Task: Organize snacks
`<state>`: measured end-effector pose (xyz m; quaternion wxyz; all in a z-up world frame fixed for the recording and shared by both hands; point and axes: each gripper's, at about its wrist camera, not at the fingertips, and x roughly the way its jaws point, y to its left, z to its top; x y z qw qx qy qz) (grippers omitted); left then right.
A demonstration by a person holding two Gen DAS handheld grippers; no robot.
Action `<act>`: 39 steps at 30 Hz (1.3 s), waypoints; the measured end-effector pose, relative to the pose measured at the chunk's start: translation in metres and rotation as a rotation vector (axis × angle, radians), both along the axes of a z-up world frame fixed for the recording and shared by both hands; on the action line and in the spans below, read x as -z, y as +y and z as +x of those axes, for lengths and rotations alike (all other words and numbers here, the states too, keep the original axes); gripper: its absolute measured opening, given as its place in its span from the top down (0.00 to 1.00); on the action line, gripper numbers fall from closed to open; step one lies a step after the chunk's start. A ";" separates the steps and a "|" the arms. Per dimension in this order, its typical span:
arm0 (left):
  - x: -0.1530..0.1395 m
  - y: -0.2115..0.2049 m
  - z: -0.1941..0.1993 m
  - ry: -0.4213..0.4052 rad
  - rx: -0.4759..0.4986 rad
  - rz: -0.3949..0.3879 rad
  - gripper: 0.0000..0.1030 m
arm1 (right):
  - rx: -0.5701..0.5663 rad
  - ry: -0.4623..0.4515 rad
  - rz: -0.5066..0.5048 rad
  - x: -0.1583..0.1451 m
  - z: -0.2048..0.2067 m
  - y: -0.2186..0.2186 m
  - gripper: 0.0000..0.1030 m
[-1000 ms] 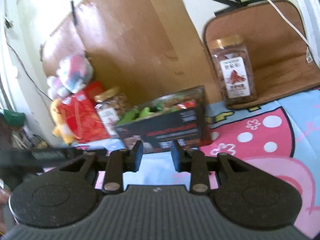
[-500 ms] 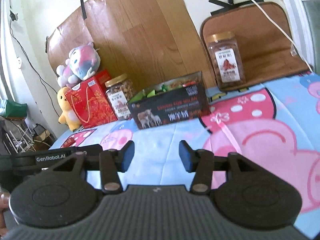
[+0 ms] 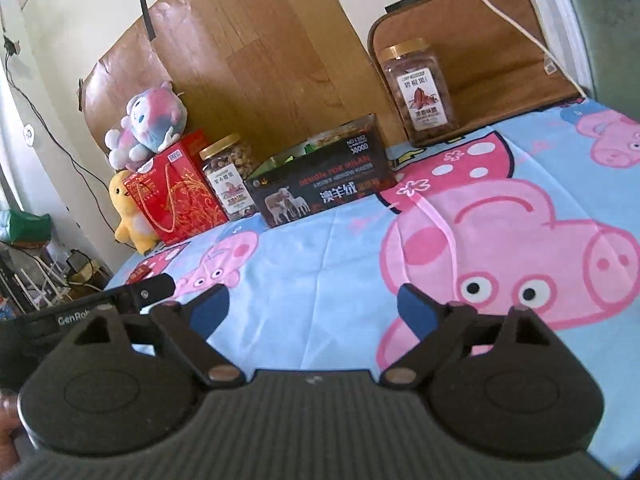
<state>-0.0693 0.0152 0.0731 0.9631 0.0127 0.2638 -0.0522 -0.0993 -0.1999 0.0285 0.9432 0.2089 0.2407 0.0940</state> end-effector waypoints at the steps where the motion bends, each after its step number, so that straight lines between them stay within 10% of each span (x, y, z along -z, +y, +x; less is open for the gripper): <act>1: 0.000 -0.002 -0.001 0.005 -0.004 0.005 0.00 | 0.004 -0.005 -0.012 0.000 -0.002 0.002 0.04; 21: 0.009 -0.039 -0.013 0.002 -0.056 0.210 0.00 | 0.139 0.073 -0.058 0.013 -0.015 0.007 0.00; 39: 0.005 -0.026 -0.016 0.089 -0.055 0.083 0.00 | 0.163 0.010 -0.133 0.007 -0.025 0.010 0.00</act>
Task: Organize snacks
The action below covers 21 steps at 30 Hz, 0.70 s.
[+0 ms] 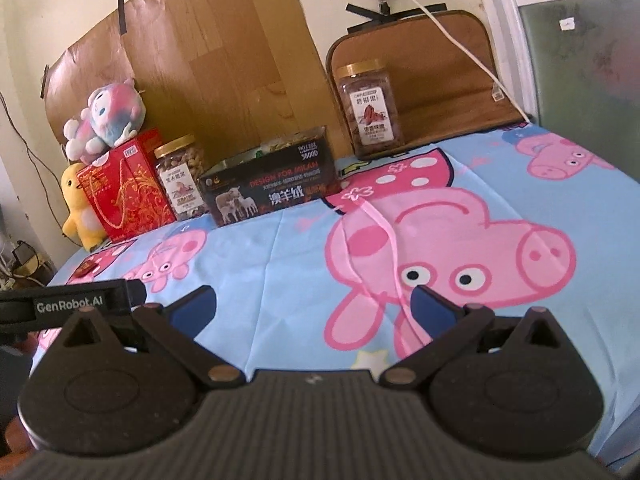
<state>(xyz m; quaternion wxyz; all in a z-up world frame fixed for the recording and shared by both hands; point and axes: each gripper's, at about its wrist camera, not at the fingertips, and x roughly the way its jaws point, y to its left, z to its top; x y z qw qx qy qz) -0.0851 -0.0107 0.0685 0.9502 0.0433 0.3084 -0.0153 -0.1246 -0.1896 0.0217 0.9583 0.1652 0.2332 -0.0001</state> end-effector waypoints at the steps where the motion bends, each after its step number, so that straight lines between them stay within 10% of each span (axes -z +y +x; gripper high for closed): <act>1: 0.000 0.000 0.000 0.000 0.001 -0.002 0.00 | -0.004 0.010 0.003 0.001 0.001 0.000 0.00; 21: -0.006 0.009 -0.010 -0.050 0.015 -0.052 0.00 | 0.037 -0.011 -0.008 0.002 -0.005 0.005 0.00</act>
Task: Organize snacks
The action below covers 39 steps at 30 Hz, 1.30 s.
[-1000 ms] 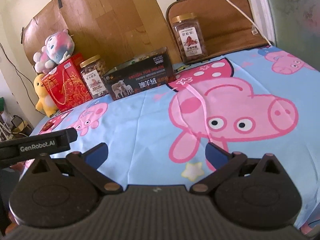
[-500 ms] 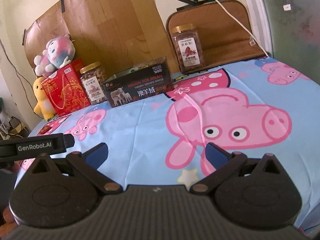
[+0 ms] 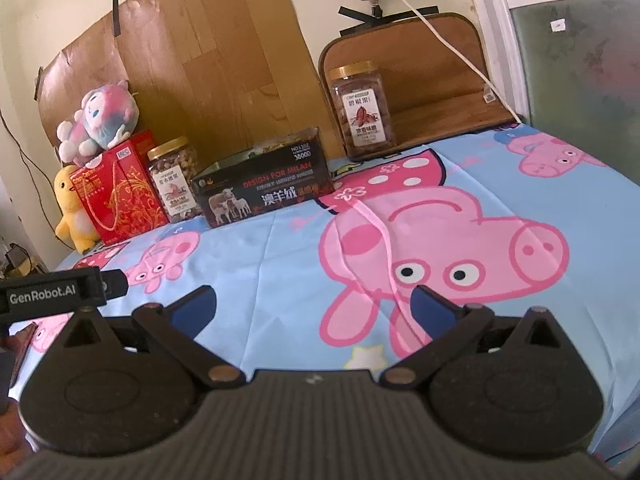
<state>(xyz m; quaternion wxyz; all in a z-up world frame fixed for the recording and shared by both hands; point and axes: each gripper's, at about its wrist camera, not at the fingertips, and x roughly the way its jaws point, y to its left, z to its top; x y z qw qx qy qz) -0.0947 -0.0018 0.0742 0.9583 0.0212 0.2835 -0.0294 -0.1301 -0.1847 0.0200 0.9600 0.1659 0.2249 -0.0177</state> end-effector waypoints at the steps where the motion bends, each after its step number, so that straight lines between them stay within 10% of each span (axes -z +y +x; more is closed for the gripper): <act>1: 0.000 0.000 0.000 0.000 0.000 -0.003 0.00 | -0.006 0.007 0.003 0.000 0.001 0.000 0.00; 39: 0.005 0.004 0.002 0.023 -0.030 -0.005 0.00 | -0.057 0.040 -0.002 0.002 0.000 0.007 0.00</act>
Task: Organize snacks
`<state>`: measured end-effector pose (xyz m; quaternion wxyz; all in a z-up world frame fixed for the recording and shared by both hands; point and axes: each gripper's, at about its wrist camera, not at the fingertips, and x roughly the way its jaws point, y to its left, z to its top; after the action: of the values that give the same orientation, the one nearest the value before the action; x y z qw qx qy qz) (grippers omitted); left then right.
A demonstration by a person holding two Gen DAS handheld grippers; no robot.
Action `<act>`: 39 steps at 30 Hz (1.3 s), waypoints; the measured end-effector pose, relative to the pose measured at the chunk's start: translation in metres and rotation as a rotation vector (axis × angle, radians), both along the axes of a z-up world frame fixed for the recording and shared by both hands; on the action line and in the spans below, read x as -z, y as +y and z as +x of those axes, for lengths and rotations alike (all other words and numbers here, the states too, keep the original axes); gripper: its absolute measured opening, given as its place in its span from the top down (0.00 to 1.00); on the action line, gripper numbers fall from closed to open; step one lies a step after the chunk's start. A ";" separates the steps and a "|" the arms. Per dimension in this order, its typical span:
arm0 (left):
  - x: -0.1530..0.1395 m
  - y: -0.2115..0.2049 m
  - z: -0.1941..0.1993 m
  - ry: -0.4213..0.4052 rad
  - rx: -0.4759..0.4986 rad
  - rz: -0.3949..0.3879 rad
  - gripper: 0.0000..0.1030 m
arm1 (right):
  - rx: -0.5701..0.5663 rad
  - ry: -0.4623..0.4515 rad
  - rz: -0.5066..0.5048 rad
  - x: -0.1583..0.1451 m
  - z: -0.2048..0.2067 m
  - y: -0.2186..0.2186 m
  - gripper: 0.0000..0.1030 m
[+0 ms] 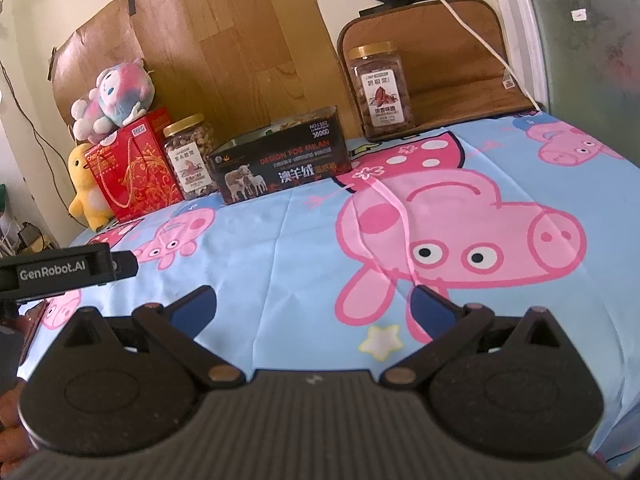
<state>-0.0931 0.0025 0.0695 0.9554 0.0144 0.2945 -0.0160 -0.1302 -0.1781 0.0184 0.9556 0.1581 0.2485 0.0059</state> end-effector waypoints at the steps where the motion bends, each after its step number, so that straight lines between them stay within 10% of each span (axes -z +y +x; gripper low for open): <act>1: 0.000 0.000 0.000 -0.001 0.007 -0.004 0.00 | 0.002 -0.005 -0.001 0.000 0.000 -0.001 0.00; 39: 0.014 -0.011 0.000 0.056 0.009 0.058 0.00 | 0.005 -0.022 0.012 -0.001 -0.002 -0.004 0.00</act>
<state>-0.0935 -0.0087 0.0552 0.9459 0.0429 0.3213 -0.0122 -0.1319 -0.1818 0.0196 0.9574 0.1645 0.2373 0.0067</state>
